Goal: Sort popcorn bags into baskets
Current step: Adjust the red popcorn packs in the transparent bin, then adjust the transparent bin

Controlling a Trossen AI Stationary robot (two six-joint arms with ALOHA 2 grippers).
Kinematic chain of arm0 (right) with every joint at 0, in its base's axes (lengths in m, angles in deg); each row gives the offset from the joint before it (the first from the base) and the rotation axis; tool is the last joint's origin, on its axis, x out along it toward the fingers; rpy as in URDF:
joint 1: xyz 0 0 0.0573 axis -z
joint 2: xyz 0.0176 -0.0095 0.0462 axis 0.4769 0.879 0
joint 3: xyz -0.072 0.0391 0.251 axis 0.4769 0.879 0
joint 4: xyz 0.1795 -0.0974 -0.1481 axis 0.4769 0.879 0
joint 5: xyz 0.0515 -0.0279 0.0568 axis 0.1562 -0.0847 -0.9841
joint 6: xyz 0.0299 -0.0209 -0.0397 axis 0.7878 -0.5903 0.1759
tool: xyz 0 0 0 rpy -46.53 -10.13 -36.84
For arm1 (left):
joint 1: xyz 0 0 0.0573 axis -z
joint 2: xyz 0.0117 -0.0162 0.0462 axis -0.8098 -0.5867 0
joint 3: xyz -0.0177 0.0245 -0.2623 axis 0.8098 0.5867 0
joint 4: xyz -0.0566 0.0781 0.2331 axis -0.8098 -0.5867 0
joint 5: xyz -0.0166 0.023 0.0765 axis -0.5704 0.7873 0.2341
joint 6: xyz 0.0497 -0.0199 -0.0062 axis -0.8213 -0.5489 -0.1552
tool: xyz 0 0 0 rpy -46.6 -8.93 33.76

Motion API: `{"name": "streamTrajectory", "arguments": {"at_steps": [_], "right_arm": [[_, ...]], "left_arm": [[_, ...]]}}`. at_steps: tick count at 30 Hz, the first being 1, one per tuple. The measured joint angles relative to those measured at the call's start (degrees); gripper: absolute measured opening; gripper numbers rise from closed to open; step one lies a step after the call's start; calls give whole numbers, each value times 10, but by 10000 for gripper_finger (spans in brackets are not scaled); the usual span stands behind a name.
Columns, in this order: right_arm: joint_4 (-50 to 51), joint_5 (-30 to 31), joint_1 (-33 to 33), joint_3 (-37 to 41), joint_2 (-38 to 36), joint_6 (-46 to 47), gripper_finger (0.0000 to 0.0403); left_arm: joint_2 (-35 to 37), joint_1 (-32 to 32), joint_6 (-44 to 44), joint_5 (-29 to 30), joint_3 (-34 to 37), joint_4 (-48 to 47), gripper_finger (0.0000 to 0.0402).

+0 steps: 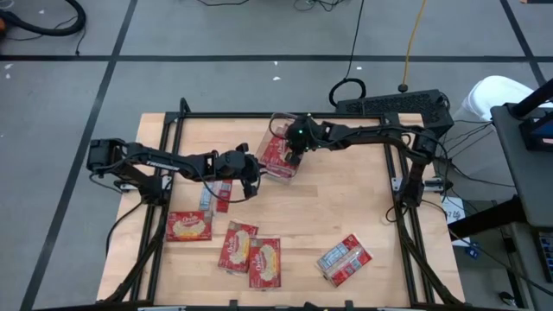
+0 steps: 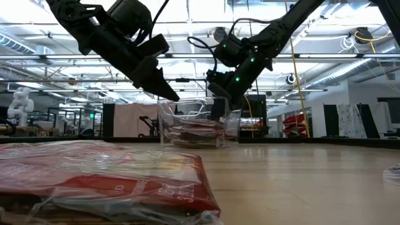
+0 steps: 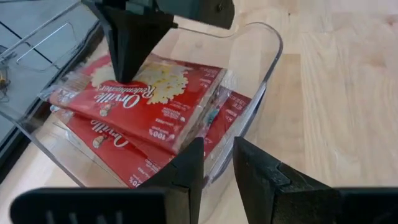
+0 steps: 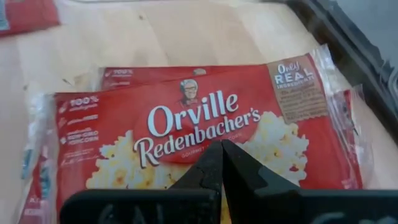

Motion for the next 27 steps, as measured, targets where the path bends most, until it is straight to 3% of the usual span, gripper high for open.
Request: {"name": "streamTrajectory", "arguments": {"at_steps": [6, 13, 17, 20, 22, 27], "right_arm": [[7, 3, -2, 1, -15, -3, 0], [1, 3, -25, 8, -142, -8, 0], [-32, 0, -54, 65, -207, 8, 0], [-109, 1, -87, 151, -249, 48, 0], [-214, 4, -113, 223, -263, 55, 0], [-460, 15, -141, 342, -268, 2, 0]], "left_arm": [[-1, 13, -15, -12, 1, 40, 90], [11, 20, -19, -13, 2, 49, 90], [36, 28, -16, -14, -2, 63, 90], [36, 36, -15, -30, -2, 48, 90], [33, 47, -4, -49, -2, 26, 90], [5, 104, 34, -53, 0, 9, 90]]}}
